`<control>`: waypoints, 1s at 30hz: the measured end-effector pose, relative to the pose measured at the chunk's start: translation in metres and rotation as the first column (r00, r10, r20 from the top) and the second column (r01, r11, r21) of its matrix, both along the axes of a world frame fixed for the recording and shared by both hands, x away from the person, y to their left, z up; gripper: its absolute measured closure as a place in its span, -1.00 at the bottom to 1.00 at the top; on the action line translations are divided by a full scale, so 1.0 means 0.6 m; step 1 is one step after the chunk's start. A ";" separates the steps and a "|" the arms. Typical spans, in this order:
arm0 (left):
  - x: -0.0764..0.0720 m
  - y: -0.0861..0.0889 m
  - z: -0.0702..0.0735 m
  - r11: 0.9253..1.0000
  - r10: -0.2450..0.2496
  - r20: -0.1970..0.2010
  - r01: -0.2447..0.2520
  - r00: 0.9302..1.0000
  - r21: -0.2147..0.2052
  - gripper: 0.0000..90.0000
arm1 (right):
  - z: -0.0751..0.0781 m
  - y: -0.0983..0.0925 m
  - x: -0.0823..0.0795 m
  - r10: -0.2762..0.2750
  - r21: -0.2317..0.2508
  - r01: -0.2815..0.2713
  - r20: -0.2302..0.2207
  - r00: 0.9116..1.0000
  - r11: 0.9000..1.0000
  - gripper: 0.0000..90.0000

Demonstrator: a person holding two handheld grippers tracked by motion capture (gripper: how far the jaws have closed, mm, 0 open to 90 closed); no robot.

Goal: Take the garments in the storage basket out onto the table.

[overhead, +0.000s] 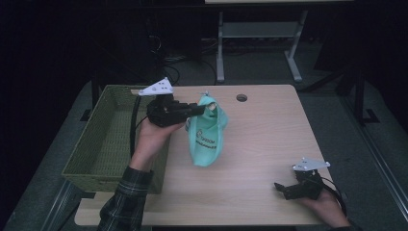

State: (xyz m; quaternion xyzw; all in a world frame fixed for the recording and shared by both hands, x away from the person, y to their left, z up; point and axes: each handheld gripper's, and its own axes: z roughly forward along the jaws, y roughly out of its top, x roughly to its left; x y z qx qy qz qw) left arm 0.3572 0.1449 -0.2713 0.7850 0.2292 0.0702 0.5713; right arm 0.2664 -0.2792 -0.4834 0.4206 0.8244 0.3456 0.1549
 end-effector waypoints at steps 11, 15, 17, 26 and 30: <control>0.007 -0.055 -0.040 0.997 -0.056 -0.025 0.058 0.998 0.054 0.86 | 0.000 0.000 0.000 0.000 0.002 0.000 0.000 1.000 1.000 -1.00; 0.009 -0.079 -0.056 0.994 -0.089 -0.025 0.091 0.996 0.060 0.86 | 0.000 0.000 0.000 0.000 0.002 0.000 0.000 1.000 1.000 -1.00; 0.011 -0.090 -0.062 0.992 -0.106 -0.028 0.107 0.994 0.065 0.86 | 0.000 0.000 0.000 0.000 0.003 0.000 0.000 1.000 1.000 -1.00; 0.016 -0.133 -0.091 0.984 -0.158 -0.017 0.158 0.987 0.081 0.86 | 0.000 -0.001 0.000 -0.001 0.005 0.001 -0.002 1.000 1.000 -1.00; 0.019 -0.147 -0.118 0.981 -0.178 -0.031 0.180 0.983 0.076 0.86 | 0.000 -0.001 0.000 -0.001 0.007 0.001 -0.003 1.000 1.000 -1.00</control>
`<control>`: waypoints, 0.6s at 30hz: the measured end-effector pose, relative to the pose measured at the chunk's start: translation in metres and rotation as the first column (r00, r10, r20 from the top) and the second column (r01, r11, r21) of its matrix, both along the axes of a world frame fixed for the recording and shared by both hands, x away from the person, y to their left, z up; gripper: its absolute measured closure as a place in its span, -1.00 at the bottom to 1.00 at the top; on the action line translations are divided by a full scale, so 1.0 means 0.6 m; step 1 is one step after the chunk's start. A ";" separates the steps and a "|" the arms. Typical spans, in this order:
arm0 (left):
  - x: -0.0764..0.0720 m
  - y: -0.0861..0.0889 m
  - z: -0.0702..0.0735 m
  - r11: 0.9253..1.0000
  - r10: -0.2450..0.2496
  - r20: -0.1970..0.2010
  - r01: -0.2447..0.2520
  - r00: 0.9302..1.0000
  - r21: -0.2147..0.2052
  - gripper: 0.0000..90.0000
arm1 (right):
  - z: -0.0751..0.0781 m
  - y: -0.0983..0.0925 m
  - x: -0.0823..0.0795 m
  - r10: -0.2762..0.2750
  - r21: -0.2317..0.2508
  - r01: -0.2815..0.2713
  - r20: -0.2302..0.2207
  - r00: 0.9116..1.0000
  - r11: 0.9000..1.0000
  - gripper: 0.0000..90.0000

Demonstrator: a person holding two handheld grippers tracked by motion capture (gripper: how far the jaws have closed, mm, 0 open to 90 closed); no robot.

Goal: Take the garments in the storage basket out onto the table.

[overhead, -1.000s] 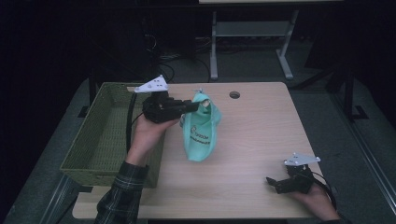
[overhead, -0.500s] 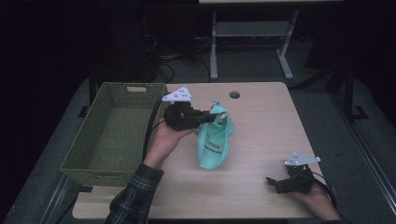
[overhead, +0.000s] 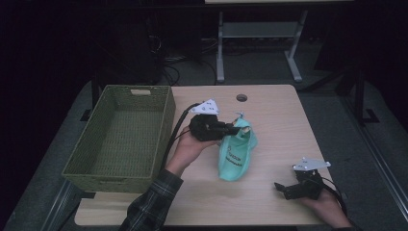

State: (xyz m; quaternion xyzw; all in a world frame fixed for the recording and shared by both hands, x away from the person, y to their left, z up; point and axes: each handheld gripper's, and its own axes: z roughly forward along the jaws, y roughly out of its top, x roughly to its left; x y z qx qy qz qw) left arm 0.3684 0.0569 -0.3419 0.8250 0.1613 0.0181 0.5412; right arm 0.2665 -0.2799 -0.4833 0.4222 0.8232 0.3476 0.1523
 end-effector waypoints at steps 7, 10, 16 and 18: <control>0.000 -0.013 -0.062 0.999 -0.012 -0.055 0.015 0.998 0.052 0.85 | 0.000 0.000 0.000 0.001 -0.004 -0.001 0.003 1.000 1.000 -1.00; 0.000 -0.011 -0.073 0.997 -0.004 -0.061 0.009 0.998 0.076 0.84 | 0.000 0.000 0.000 0.001 -0.004 -0.001 0.003 1.000 1.000 -1.00; -0.002 0.000 -0.104 0.993 0.016 -0.101 -0.004 0.995 0.117 0.83 | 0.000 0.000 0.000 0.002 -0.004 -0.002 0.003 1.000 1.000 -1.00; -0.004 0.003 -0.112 0.990 0.030 -0.106 -0.015 0.994 0.138 0.82 | 0.000 0.000 0.000 0.002 -0.006 -0.002 0.004 1.000 1.000 -1.00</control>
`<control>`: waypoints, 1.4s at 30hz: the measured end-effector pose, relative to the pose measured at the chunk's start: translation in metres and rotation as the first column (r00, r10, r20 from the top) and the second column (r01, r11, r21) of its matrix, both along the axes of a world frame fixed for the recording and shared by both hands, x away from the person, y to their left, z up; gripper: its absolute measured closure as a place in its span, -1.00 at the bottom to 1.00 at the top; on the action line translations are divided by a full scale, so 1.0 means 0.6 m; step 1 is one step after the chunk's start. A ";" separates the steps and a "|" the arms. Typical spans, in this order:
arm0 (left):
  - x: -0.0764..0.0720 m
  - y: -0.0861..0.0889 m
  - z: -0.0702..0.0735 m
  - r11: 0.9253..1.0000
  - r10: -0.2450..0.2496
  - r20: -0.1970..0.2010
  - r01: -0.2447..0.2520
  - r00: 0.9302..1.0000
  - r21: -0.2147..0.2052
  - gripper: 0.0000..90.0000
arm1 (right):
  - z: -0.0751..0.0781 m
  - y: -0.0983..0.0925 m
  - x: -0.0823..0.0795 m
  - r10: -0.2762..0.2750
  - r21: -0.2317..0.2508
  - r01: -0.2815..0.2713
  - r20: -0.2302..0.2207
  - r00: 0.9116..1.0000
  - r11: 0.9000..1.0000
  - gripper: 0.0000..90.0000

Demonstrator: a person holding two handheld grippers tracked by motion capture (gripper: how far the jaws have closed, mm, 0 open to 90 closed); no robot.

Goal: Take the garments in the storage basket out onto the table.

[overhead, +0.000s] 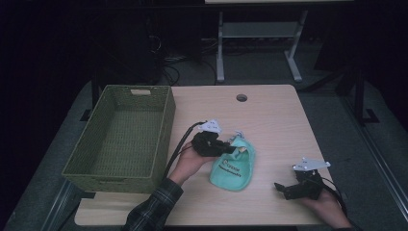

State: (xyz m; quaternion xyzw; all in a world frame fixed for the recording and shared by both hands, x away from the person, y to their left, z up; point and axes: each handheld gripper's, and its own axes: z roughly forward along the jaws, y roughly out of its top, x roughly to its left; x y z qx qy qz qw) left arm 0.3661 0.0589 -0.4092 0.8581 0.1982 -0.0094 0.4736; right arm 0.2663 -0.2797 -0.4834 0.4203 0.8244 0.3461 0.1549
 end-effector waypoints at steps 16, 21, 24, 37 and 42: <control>-0.007 -0.008 -0.076 0.966 0.022 0.029 -0.029 0.999 0.257 0.77 | 0.000 0.000 0.000 0.002 -0.002 -0.002 0.000 1.000 1.000 -1.00; -0.007 -0.006 -0.075 0.966 0.025 0.023 -0.030 0.999 0.257 0.65 | 0.000 0.000 0.000 0.001 0.000 -0.001 -0.001 1.000 1.000 -1.00; -0.011 0.000 -0.059 0.969 0.024 0.026 -0.030 0.999 0.247 0.36 | 0.000 0.000 0.000 0.000 0.002 0.000 -0.002 1.000 1.000 -1.00; -0.070 0.051 -0.026 0.975 0.045 0.026 -0.049 0.999 0.215 0.32 | 0.000 0.000 0.000 0.000 0.002 0.000 -0.002 1.000 1.000 -1.00; -0.081 0.052 -0.049 0.963 0.042 -0.032 -0.032 0.999 0.268 0.68 | 0.000 0.000 0.000 0.001 -0.005 -0.001 0.001 1.000 1.000 -1.00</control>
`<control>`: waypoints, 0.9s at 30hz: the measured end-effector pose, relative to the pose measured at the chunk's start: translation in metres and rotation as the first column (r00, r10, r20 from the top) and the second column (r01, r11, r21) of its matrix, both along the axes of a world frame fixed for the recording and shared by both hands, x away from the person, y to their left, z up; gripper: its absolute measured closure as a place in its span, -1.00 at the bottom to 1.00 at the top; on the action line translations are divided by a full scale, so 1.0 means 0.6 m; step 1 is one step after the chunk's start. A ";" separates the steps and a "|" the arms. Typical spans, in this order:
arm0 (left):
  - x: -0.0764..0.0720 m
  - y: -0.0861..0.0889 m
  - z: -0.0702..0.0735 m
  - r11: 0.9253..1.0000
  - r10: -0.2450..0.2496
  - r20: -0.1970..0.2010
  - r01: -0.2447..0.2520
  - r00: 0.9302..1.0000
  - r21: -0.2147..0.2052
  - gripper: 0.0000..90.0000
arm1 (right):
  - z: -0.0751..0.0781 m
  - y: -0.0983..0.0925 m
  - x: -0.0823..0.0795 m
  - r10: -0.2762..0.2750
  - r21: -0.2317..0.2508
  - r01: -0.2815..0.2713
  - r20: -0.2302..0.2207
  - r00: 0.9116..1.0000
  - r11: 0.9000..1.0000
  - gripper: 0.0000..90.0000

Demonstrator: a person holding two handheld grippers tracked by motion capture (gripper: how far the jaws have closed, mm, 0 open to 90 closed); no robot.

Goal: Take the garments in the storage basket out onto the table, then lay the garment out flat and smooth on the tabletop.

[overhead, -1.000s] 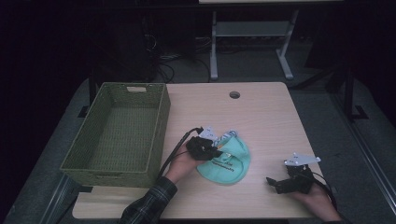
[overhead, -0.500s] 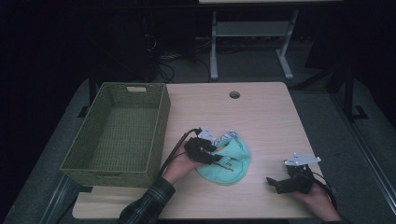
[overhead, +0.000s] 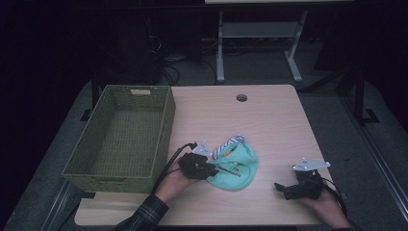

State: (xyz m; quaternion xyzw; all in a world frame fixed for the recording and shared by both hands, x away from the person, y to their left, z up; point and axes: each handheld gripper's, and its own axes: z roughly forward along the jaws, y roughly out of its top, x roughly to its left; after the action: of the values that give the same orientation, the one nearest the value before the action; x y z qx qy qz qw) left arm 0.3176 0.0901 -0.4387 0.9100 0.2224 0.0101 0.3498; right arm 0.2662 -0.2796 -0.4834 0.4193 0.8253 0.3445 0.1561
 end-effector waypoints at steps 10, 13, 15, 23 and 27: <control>-0.001 -0.014 -0.029 0.996 -0.001 0.001 0.001 1.000 0.088 0.99 | 0.000 -0.002 0.001 0.008 0.003 -0.008 0.000 1.000 1.000 -1.00; -0.001 -0.014 -0.029 0.996 -0.002 0.002 0.002 1.000 0.089 0.99 | 0.001 -0.004 0.002 0.014 -0.006 -0.014 -0.006 1.000 1.000 -1.00; -0.001 -0.013 -0.029 0.996 0.000 -0.004 0.001 1.000 0.086 0.99 | 0.003 -0.005 0.002 0.011 -0.007 -0.011 -0.014 1.000 1.000 -1.00; 0.003 -0.012 -0.029 0.997 0.005 -0.021 -0.004 1.000 0.080 0.99 | 0.017 -0.003 0.012 0.002 0.016 -0.002 -0.033 0.999 1.000 -0.84; 0.003 -0.013 -0.029 0.997 0.010 -0.025 -0.008 1.000 0.082 0.99 | 0.031 0.001 0.023 0.008 0.026 -0.007 -0.014 1.000 1.000 -0.67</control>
State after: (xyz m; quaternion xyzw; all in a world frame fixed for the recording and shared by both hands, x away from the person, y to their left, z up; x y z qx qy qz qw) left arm 0.3192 0.0821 -0.4559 0.9226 0.2304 0.0090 0.3092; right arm 0.2798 -0.2790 -0.4646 0.4208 0.8234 0.3528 0.1433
